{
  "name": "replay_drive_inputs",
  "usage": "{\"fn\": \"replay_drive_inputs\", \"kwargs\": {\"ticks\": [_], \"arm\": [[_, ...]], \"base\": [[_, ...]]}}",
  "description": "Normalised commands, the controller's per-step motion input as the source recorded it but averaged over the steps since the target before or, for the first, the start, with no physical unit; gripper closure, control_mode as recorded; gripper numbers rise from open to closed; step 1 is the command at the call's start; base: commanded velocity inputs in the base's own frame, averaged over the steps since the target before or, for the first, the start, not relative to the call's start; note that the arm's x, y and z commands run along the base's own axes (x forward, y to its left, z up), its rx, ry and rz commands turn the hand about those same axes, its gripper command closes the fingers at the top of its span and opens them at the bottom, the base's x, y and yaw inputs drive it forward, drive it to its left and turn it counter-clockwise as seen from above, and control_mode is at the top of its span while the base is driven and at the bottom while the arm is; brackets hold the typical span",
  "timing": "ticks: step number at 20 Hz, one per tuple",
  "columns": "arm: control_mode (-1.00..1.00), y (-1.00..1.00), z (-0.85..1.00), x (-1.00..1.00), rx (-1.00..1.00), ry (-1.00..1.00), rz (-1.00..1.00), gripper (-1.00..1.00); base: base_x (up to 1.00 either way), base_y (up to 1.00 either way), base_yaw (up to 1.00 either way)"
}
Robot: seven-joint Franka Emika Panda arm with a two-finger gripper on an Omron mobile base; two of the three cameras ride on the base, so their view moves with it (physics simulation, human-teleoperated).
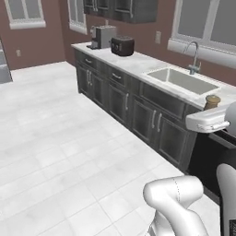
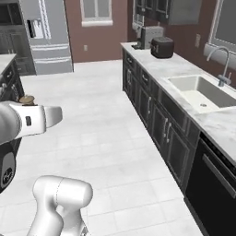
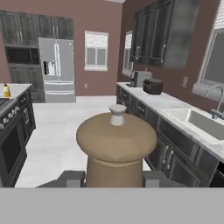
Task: Take 2 condiments from the cabinet and move them on the counter near the stove.Make sure the condiments are lined up with each other, next to each other.
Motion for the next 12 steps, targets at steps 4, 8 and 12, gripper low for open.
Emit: {"fn": "replay_drive_inputs", "kwargs": {"ticks": [4,8,12], "arm": [[1.0,0.0,0.0,0.0,0.0,0.0,0.0,1.0],[1.0,0.0,0.0,0.0,0.0,0.0,0.0,1.0],[1.0,0.0,0.0,0.0,0.0,0.0,0.0,1.0]], "base": [[0.66,0.18,0.04],[0.94,0.22,0.08],[1.0,0.19,0.19]]}}
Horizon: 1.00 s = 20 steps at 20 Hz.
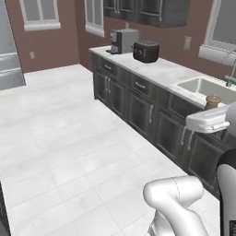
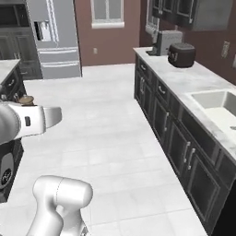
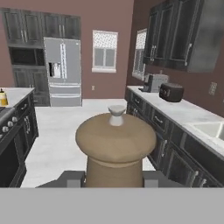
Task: Take 2 condiments from the cabinet and move them on the counter near the stove.Make sure the condiments are lined up with each other, next to each other.
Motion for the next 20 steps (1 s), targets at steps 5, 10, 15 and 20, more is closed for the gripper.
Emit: {"fn": "replay_drive_inputs", "kwargs": {"ticks": [5,10,15,20], "arm": [[1.0,0.0,0.0,0.0,0.0,0.0,0.0,1.0],[1.0,0.0,0.0,0.0,0.0,0.0,0.0,1.0],[1.0,0.0,0.0,0.0,0.0,0.0,0.0,1.0],[1.0,0.0,0.0,0.0,0.0,0.0,0.0,1.0]], "base": [[1.0,0.16,0.26],[1.0,0.09,0.43],[0.96,-0.11,0.77],[0.65,-0.12,0.91]]}}
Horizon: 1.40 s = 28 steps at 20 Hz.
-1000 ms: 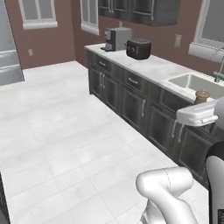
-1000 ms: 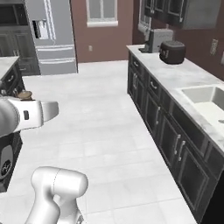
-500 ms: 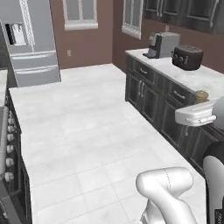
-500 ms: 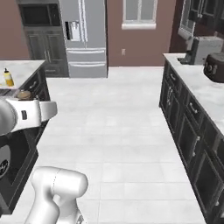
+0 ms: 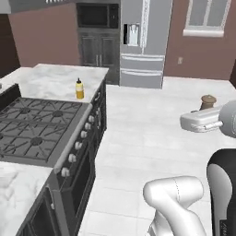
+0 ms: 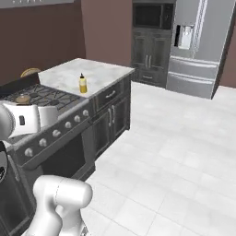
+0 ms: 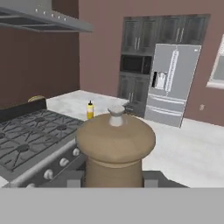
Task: Take 2 condiments from the cabinet and move them on the counter near the stove.Make sure the condiments are lined up with each other, next to each other.
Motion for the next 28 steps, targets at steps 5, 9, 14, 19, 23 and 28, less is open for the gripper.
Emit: {"fn": "replay_drive_inputs", "kwargs": {"ticks": [5,9,14,19,23,28], "arm": [[1.0,0.0,0.0,0.0,0.0,0.0,0.0,1.0],[1.0,0.0,0.0,0.0,0.0,0.0,0.0,1.0],[1.0,0.0,0.0,0.0,0.0,0.0,0.0,1.0],[1.0,0.0,0.0,0.0,0.0,0.0,0.0,1.0],[1.0,0.0,0.0,0.0,0.0,0.0,0.0,1.0],[1.0,0.0,0.0,0.0,0.0,0.0,0.0,1.0]], "base": [[0.62,-0.2,0.86],[0.54,-0.55,0.73],[0.33,-0.85,0.62],[0.0,-1.0,0.31],[0.0,-0.88,0.25],[0.09,-0.52,0.31]]}}
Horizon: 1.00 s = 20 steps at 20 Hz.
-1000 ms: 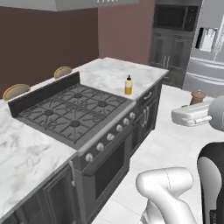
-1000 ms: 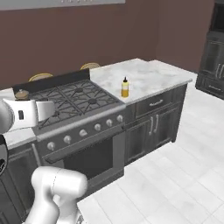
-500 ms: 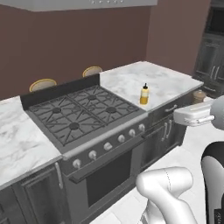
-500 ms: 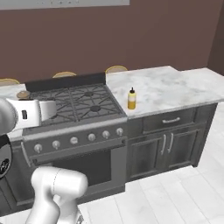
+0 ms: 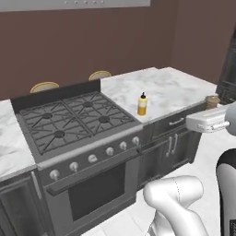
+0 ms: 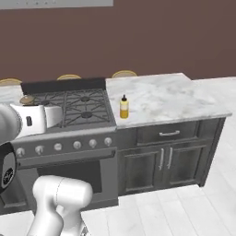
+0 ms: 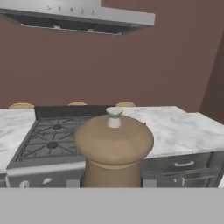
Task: Take 2 condiments from the cabinet and move them on the counter near the stove.Make sure the condiments are lined up with each other, next to each other.
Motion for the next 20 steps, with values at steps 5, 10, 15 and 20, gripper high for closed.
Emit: {"fn": "replay_drive_inputs", "kwargs": {"ticks": [5,10,15,20], "arm": [[1.0,0.0,0.0,0.0,0.0,0.0,0.0,1.0],[1.0,0.0,0.0,0.0,0.0,0.0,0.0,1.0],[1.0,0.0,0.0,0.0,0.0,0.0,0.0,1.0],[1.0,0.0,0.0,0.0,0.0,0.0,0.0,1.0]], "base": [[0.35,-0.01,0.38],[0.48,-0.03,0.43],[0.26,-0.29,0.29],[0.2,-0.39,0.11]]}}
